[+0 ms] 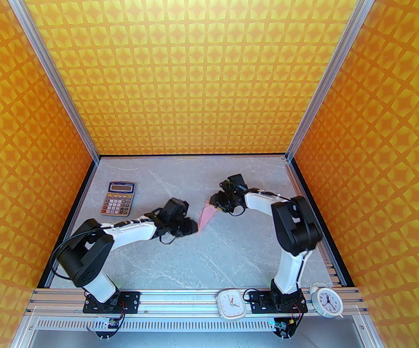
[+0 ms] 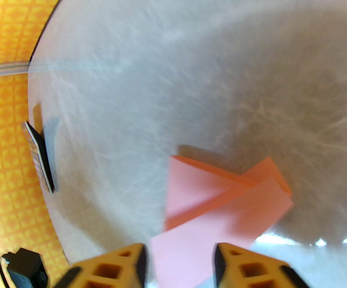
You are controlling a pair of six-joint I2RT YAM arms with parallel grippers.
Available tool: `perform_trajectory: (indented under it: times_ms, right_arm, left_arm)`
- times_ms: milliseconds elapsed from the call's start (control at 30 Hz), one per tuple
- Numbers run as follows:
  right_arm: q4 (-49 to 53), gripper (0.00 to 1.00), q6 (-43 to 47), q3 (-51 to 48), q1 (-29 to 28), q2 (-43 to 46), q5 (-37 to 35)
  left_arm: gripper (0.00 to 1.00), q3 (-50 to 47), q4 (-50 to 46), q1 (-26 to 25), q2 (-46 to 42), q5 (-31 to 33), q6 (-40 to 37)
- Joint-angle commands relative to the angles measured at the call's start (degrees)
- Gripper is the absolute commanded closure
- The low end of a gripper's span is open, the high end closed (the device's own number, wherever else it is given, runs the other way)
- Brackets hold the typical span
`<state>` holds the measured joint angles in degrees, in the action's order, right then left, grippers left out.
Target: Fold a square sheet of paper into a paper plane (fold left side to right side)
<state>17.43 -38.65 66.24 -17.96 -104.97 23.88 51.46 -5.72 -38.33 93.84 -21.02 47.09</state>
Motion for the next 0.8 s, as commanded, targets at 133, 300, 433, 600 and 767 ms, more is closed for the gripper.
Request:
perform_trajectory:
  times_ms: [133, 300, 433, 600, 767]
  right_arm:
    - [13.5, 0.41, -2.9, 4.1, -4.5, 3.2, -16.6]
    - [19.7, 0.37, -4.3, 9.7, -8.7, -1.1, -23.3]
    - [26.0, 0.34, -4.1, 17.0, -12.0, -6.8, -28.1]
    - [29.4, 0.32, -4.4, 21.9, -13.8, -11.4, -30.2]
    - [32.7, 0.32, -3.4, 26.8, -14.7, -15.4, -31.3]
  left_arm:
    - [0.19, 1.9, 1.1, 6.4, -0.6, 3.7, -6.5]
    - [0.13, 2.4, 0.2, 8.8, 0.2, 4.6, -9.5]
    - [0.12, 2.2, 0.3, 9.8, 0.4, 5.1, -11.0]
    - [0.11, 2.5, 0.3, 10.7, 0.5, 5.1, -12.6]
    - [0.11, 2.0, 1.7, 11.1, 0.7, 4.8, -12.2]
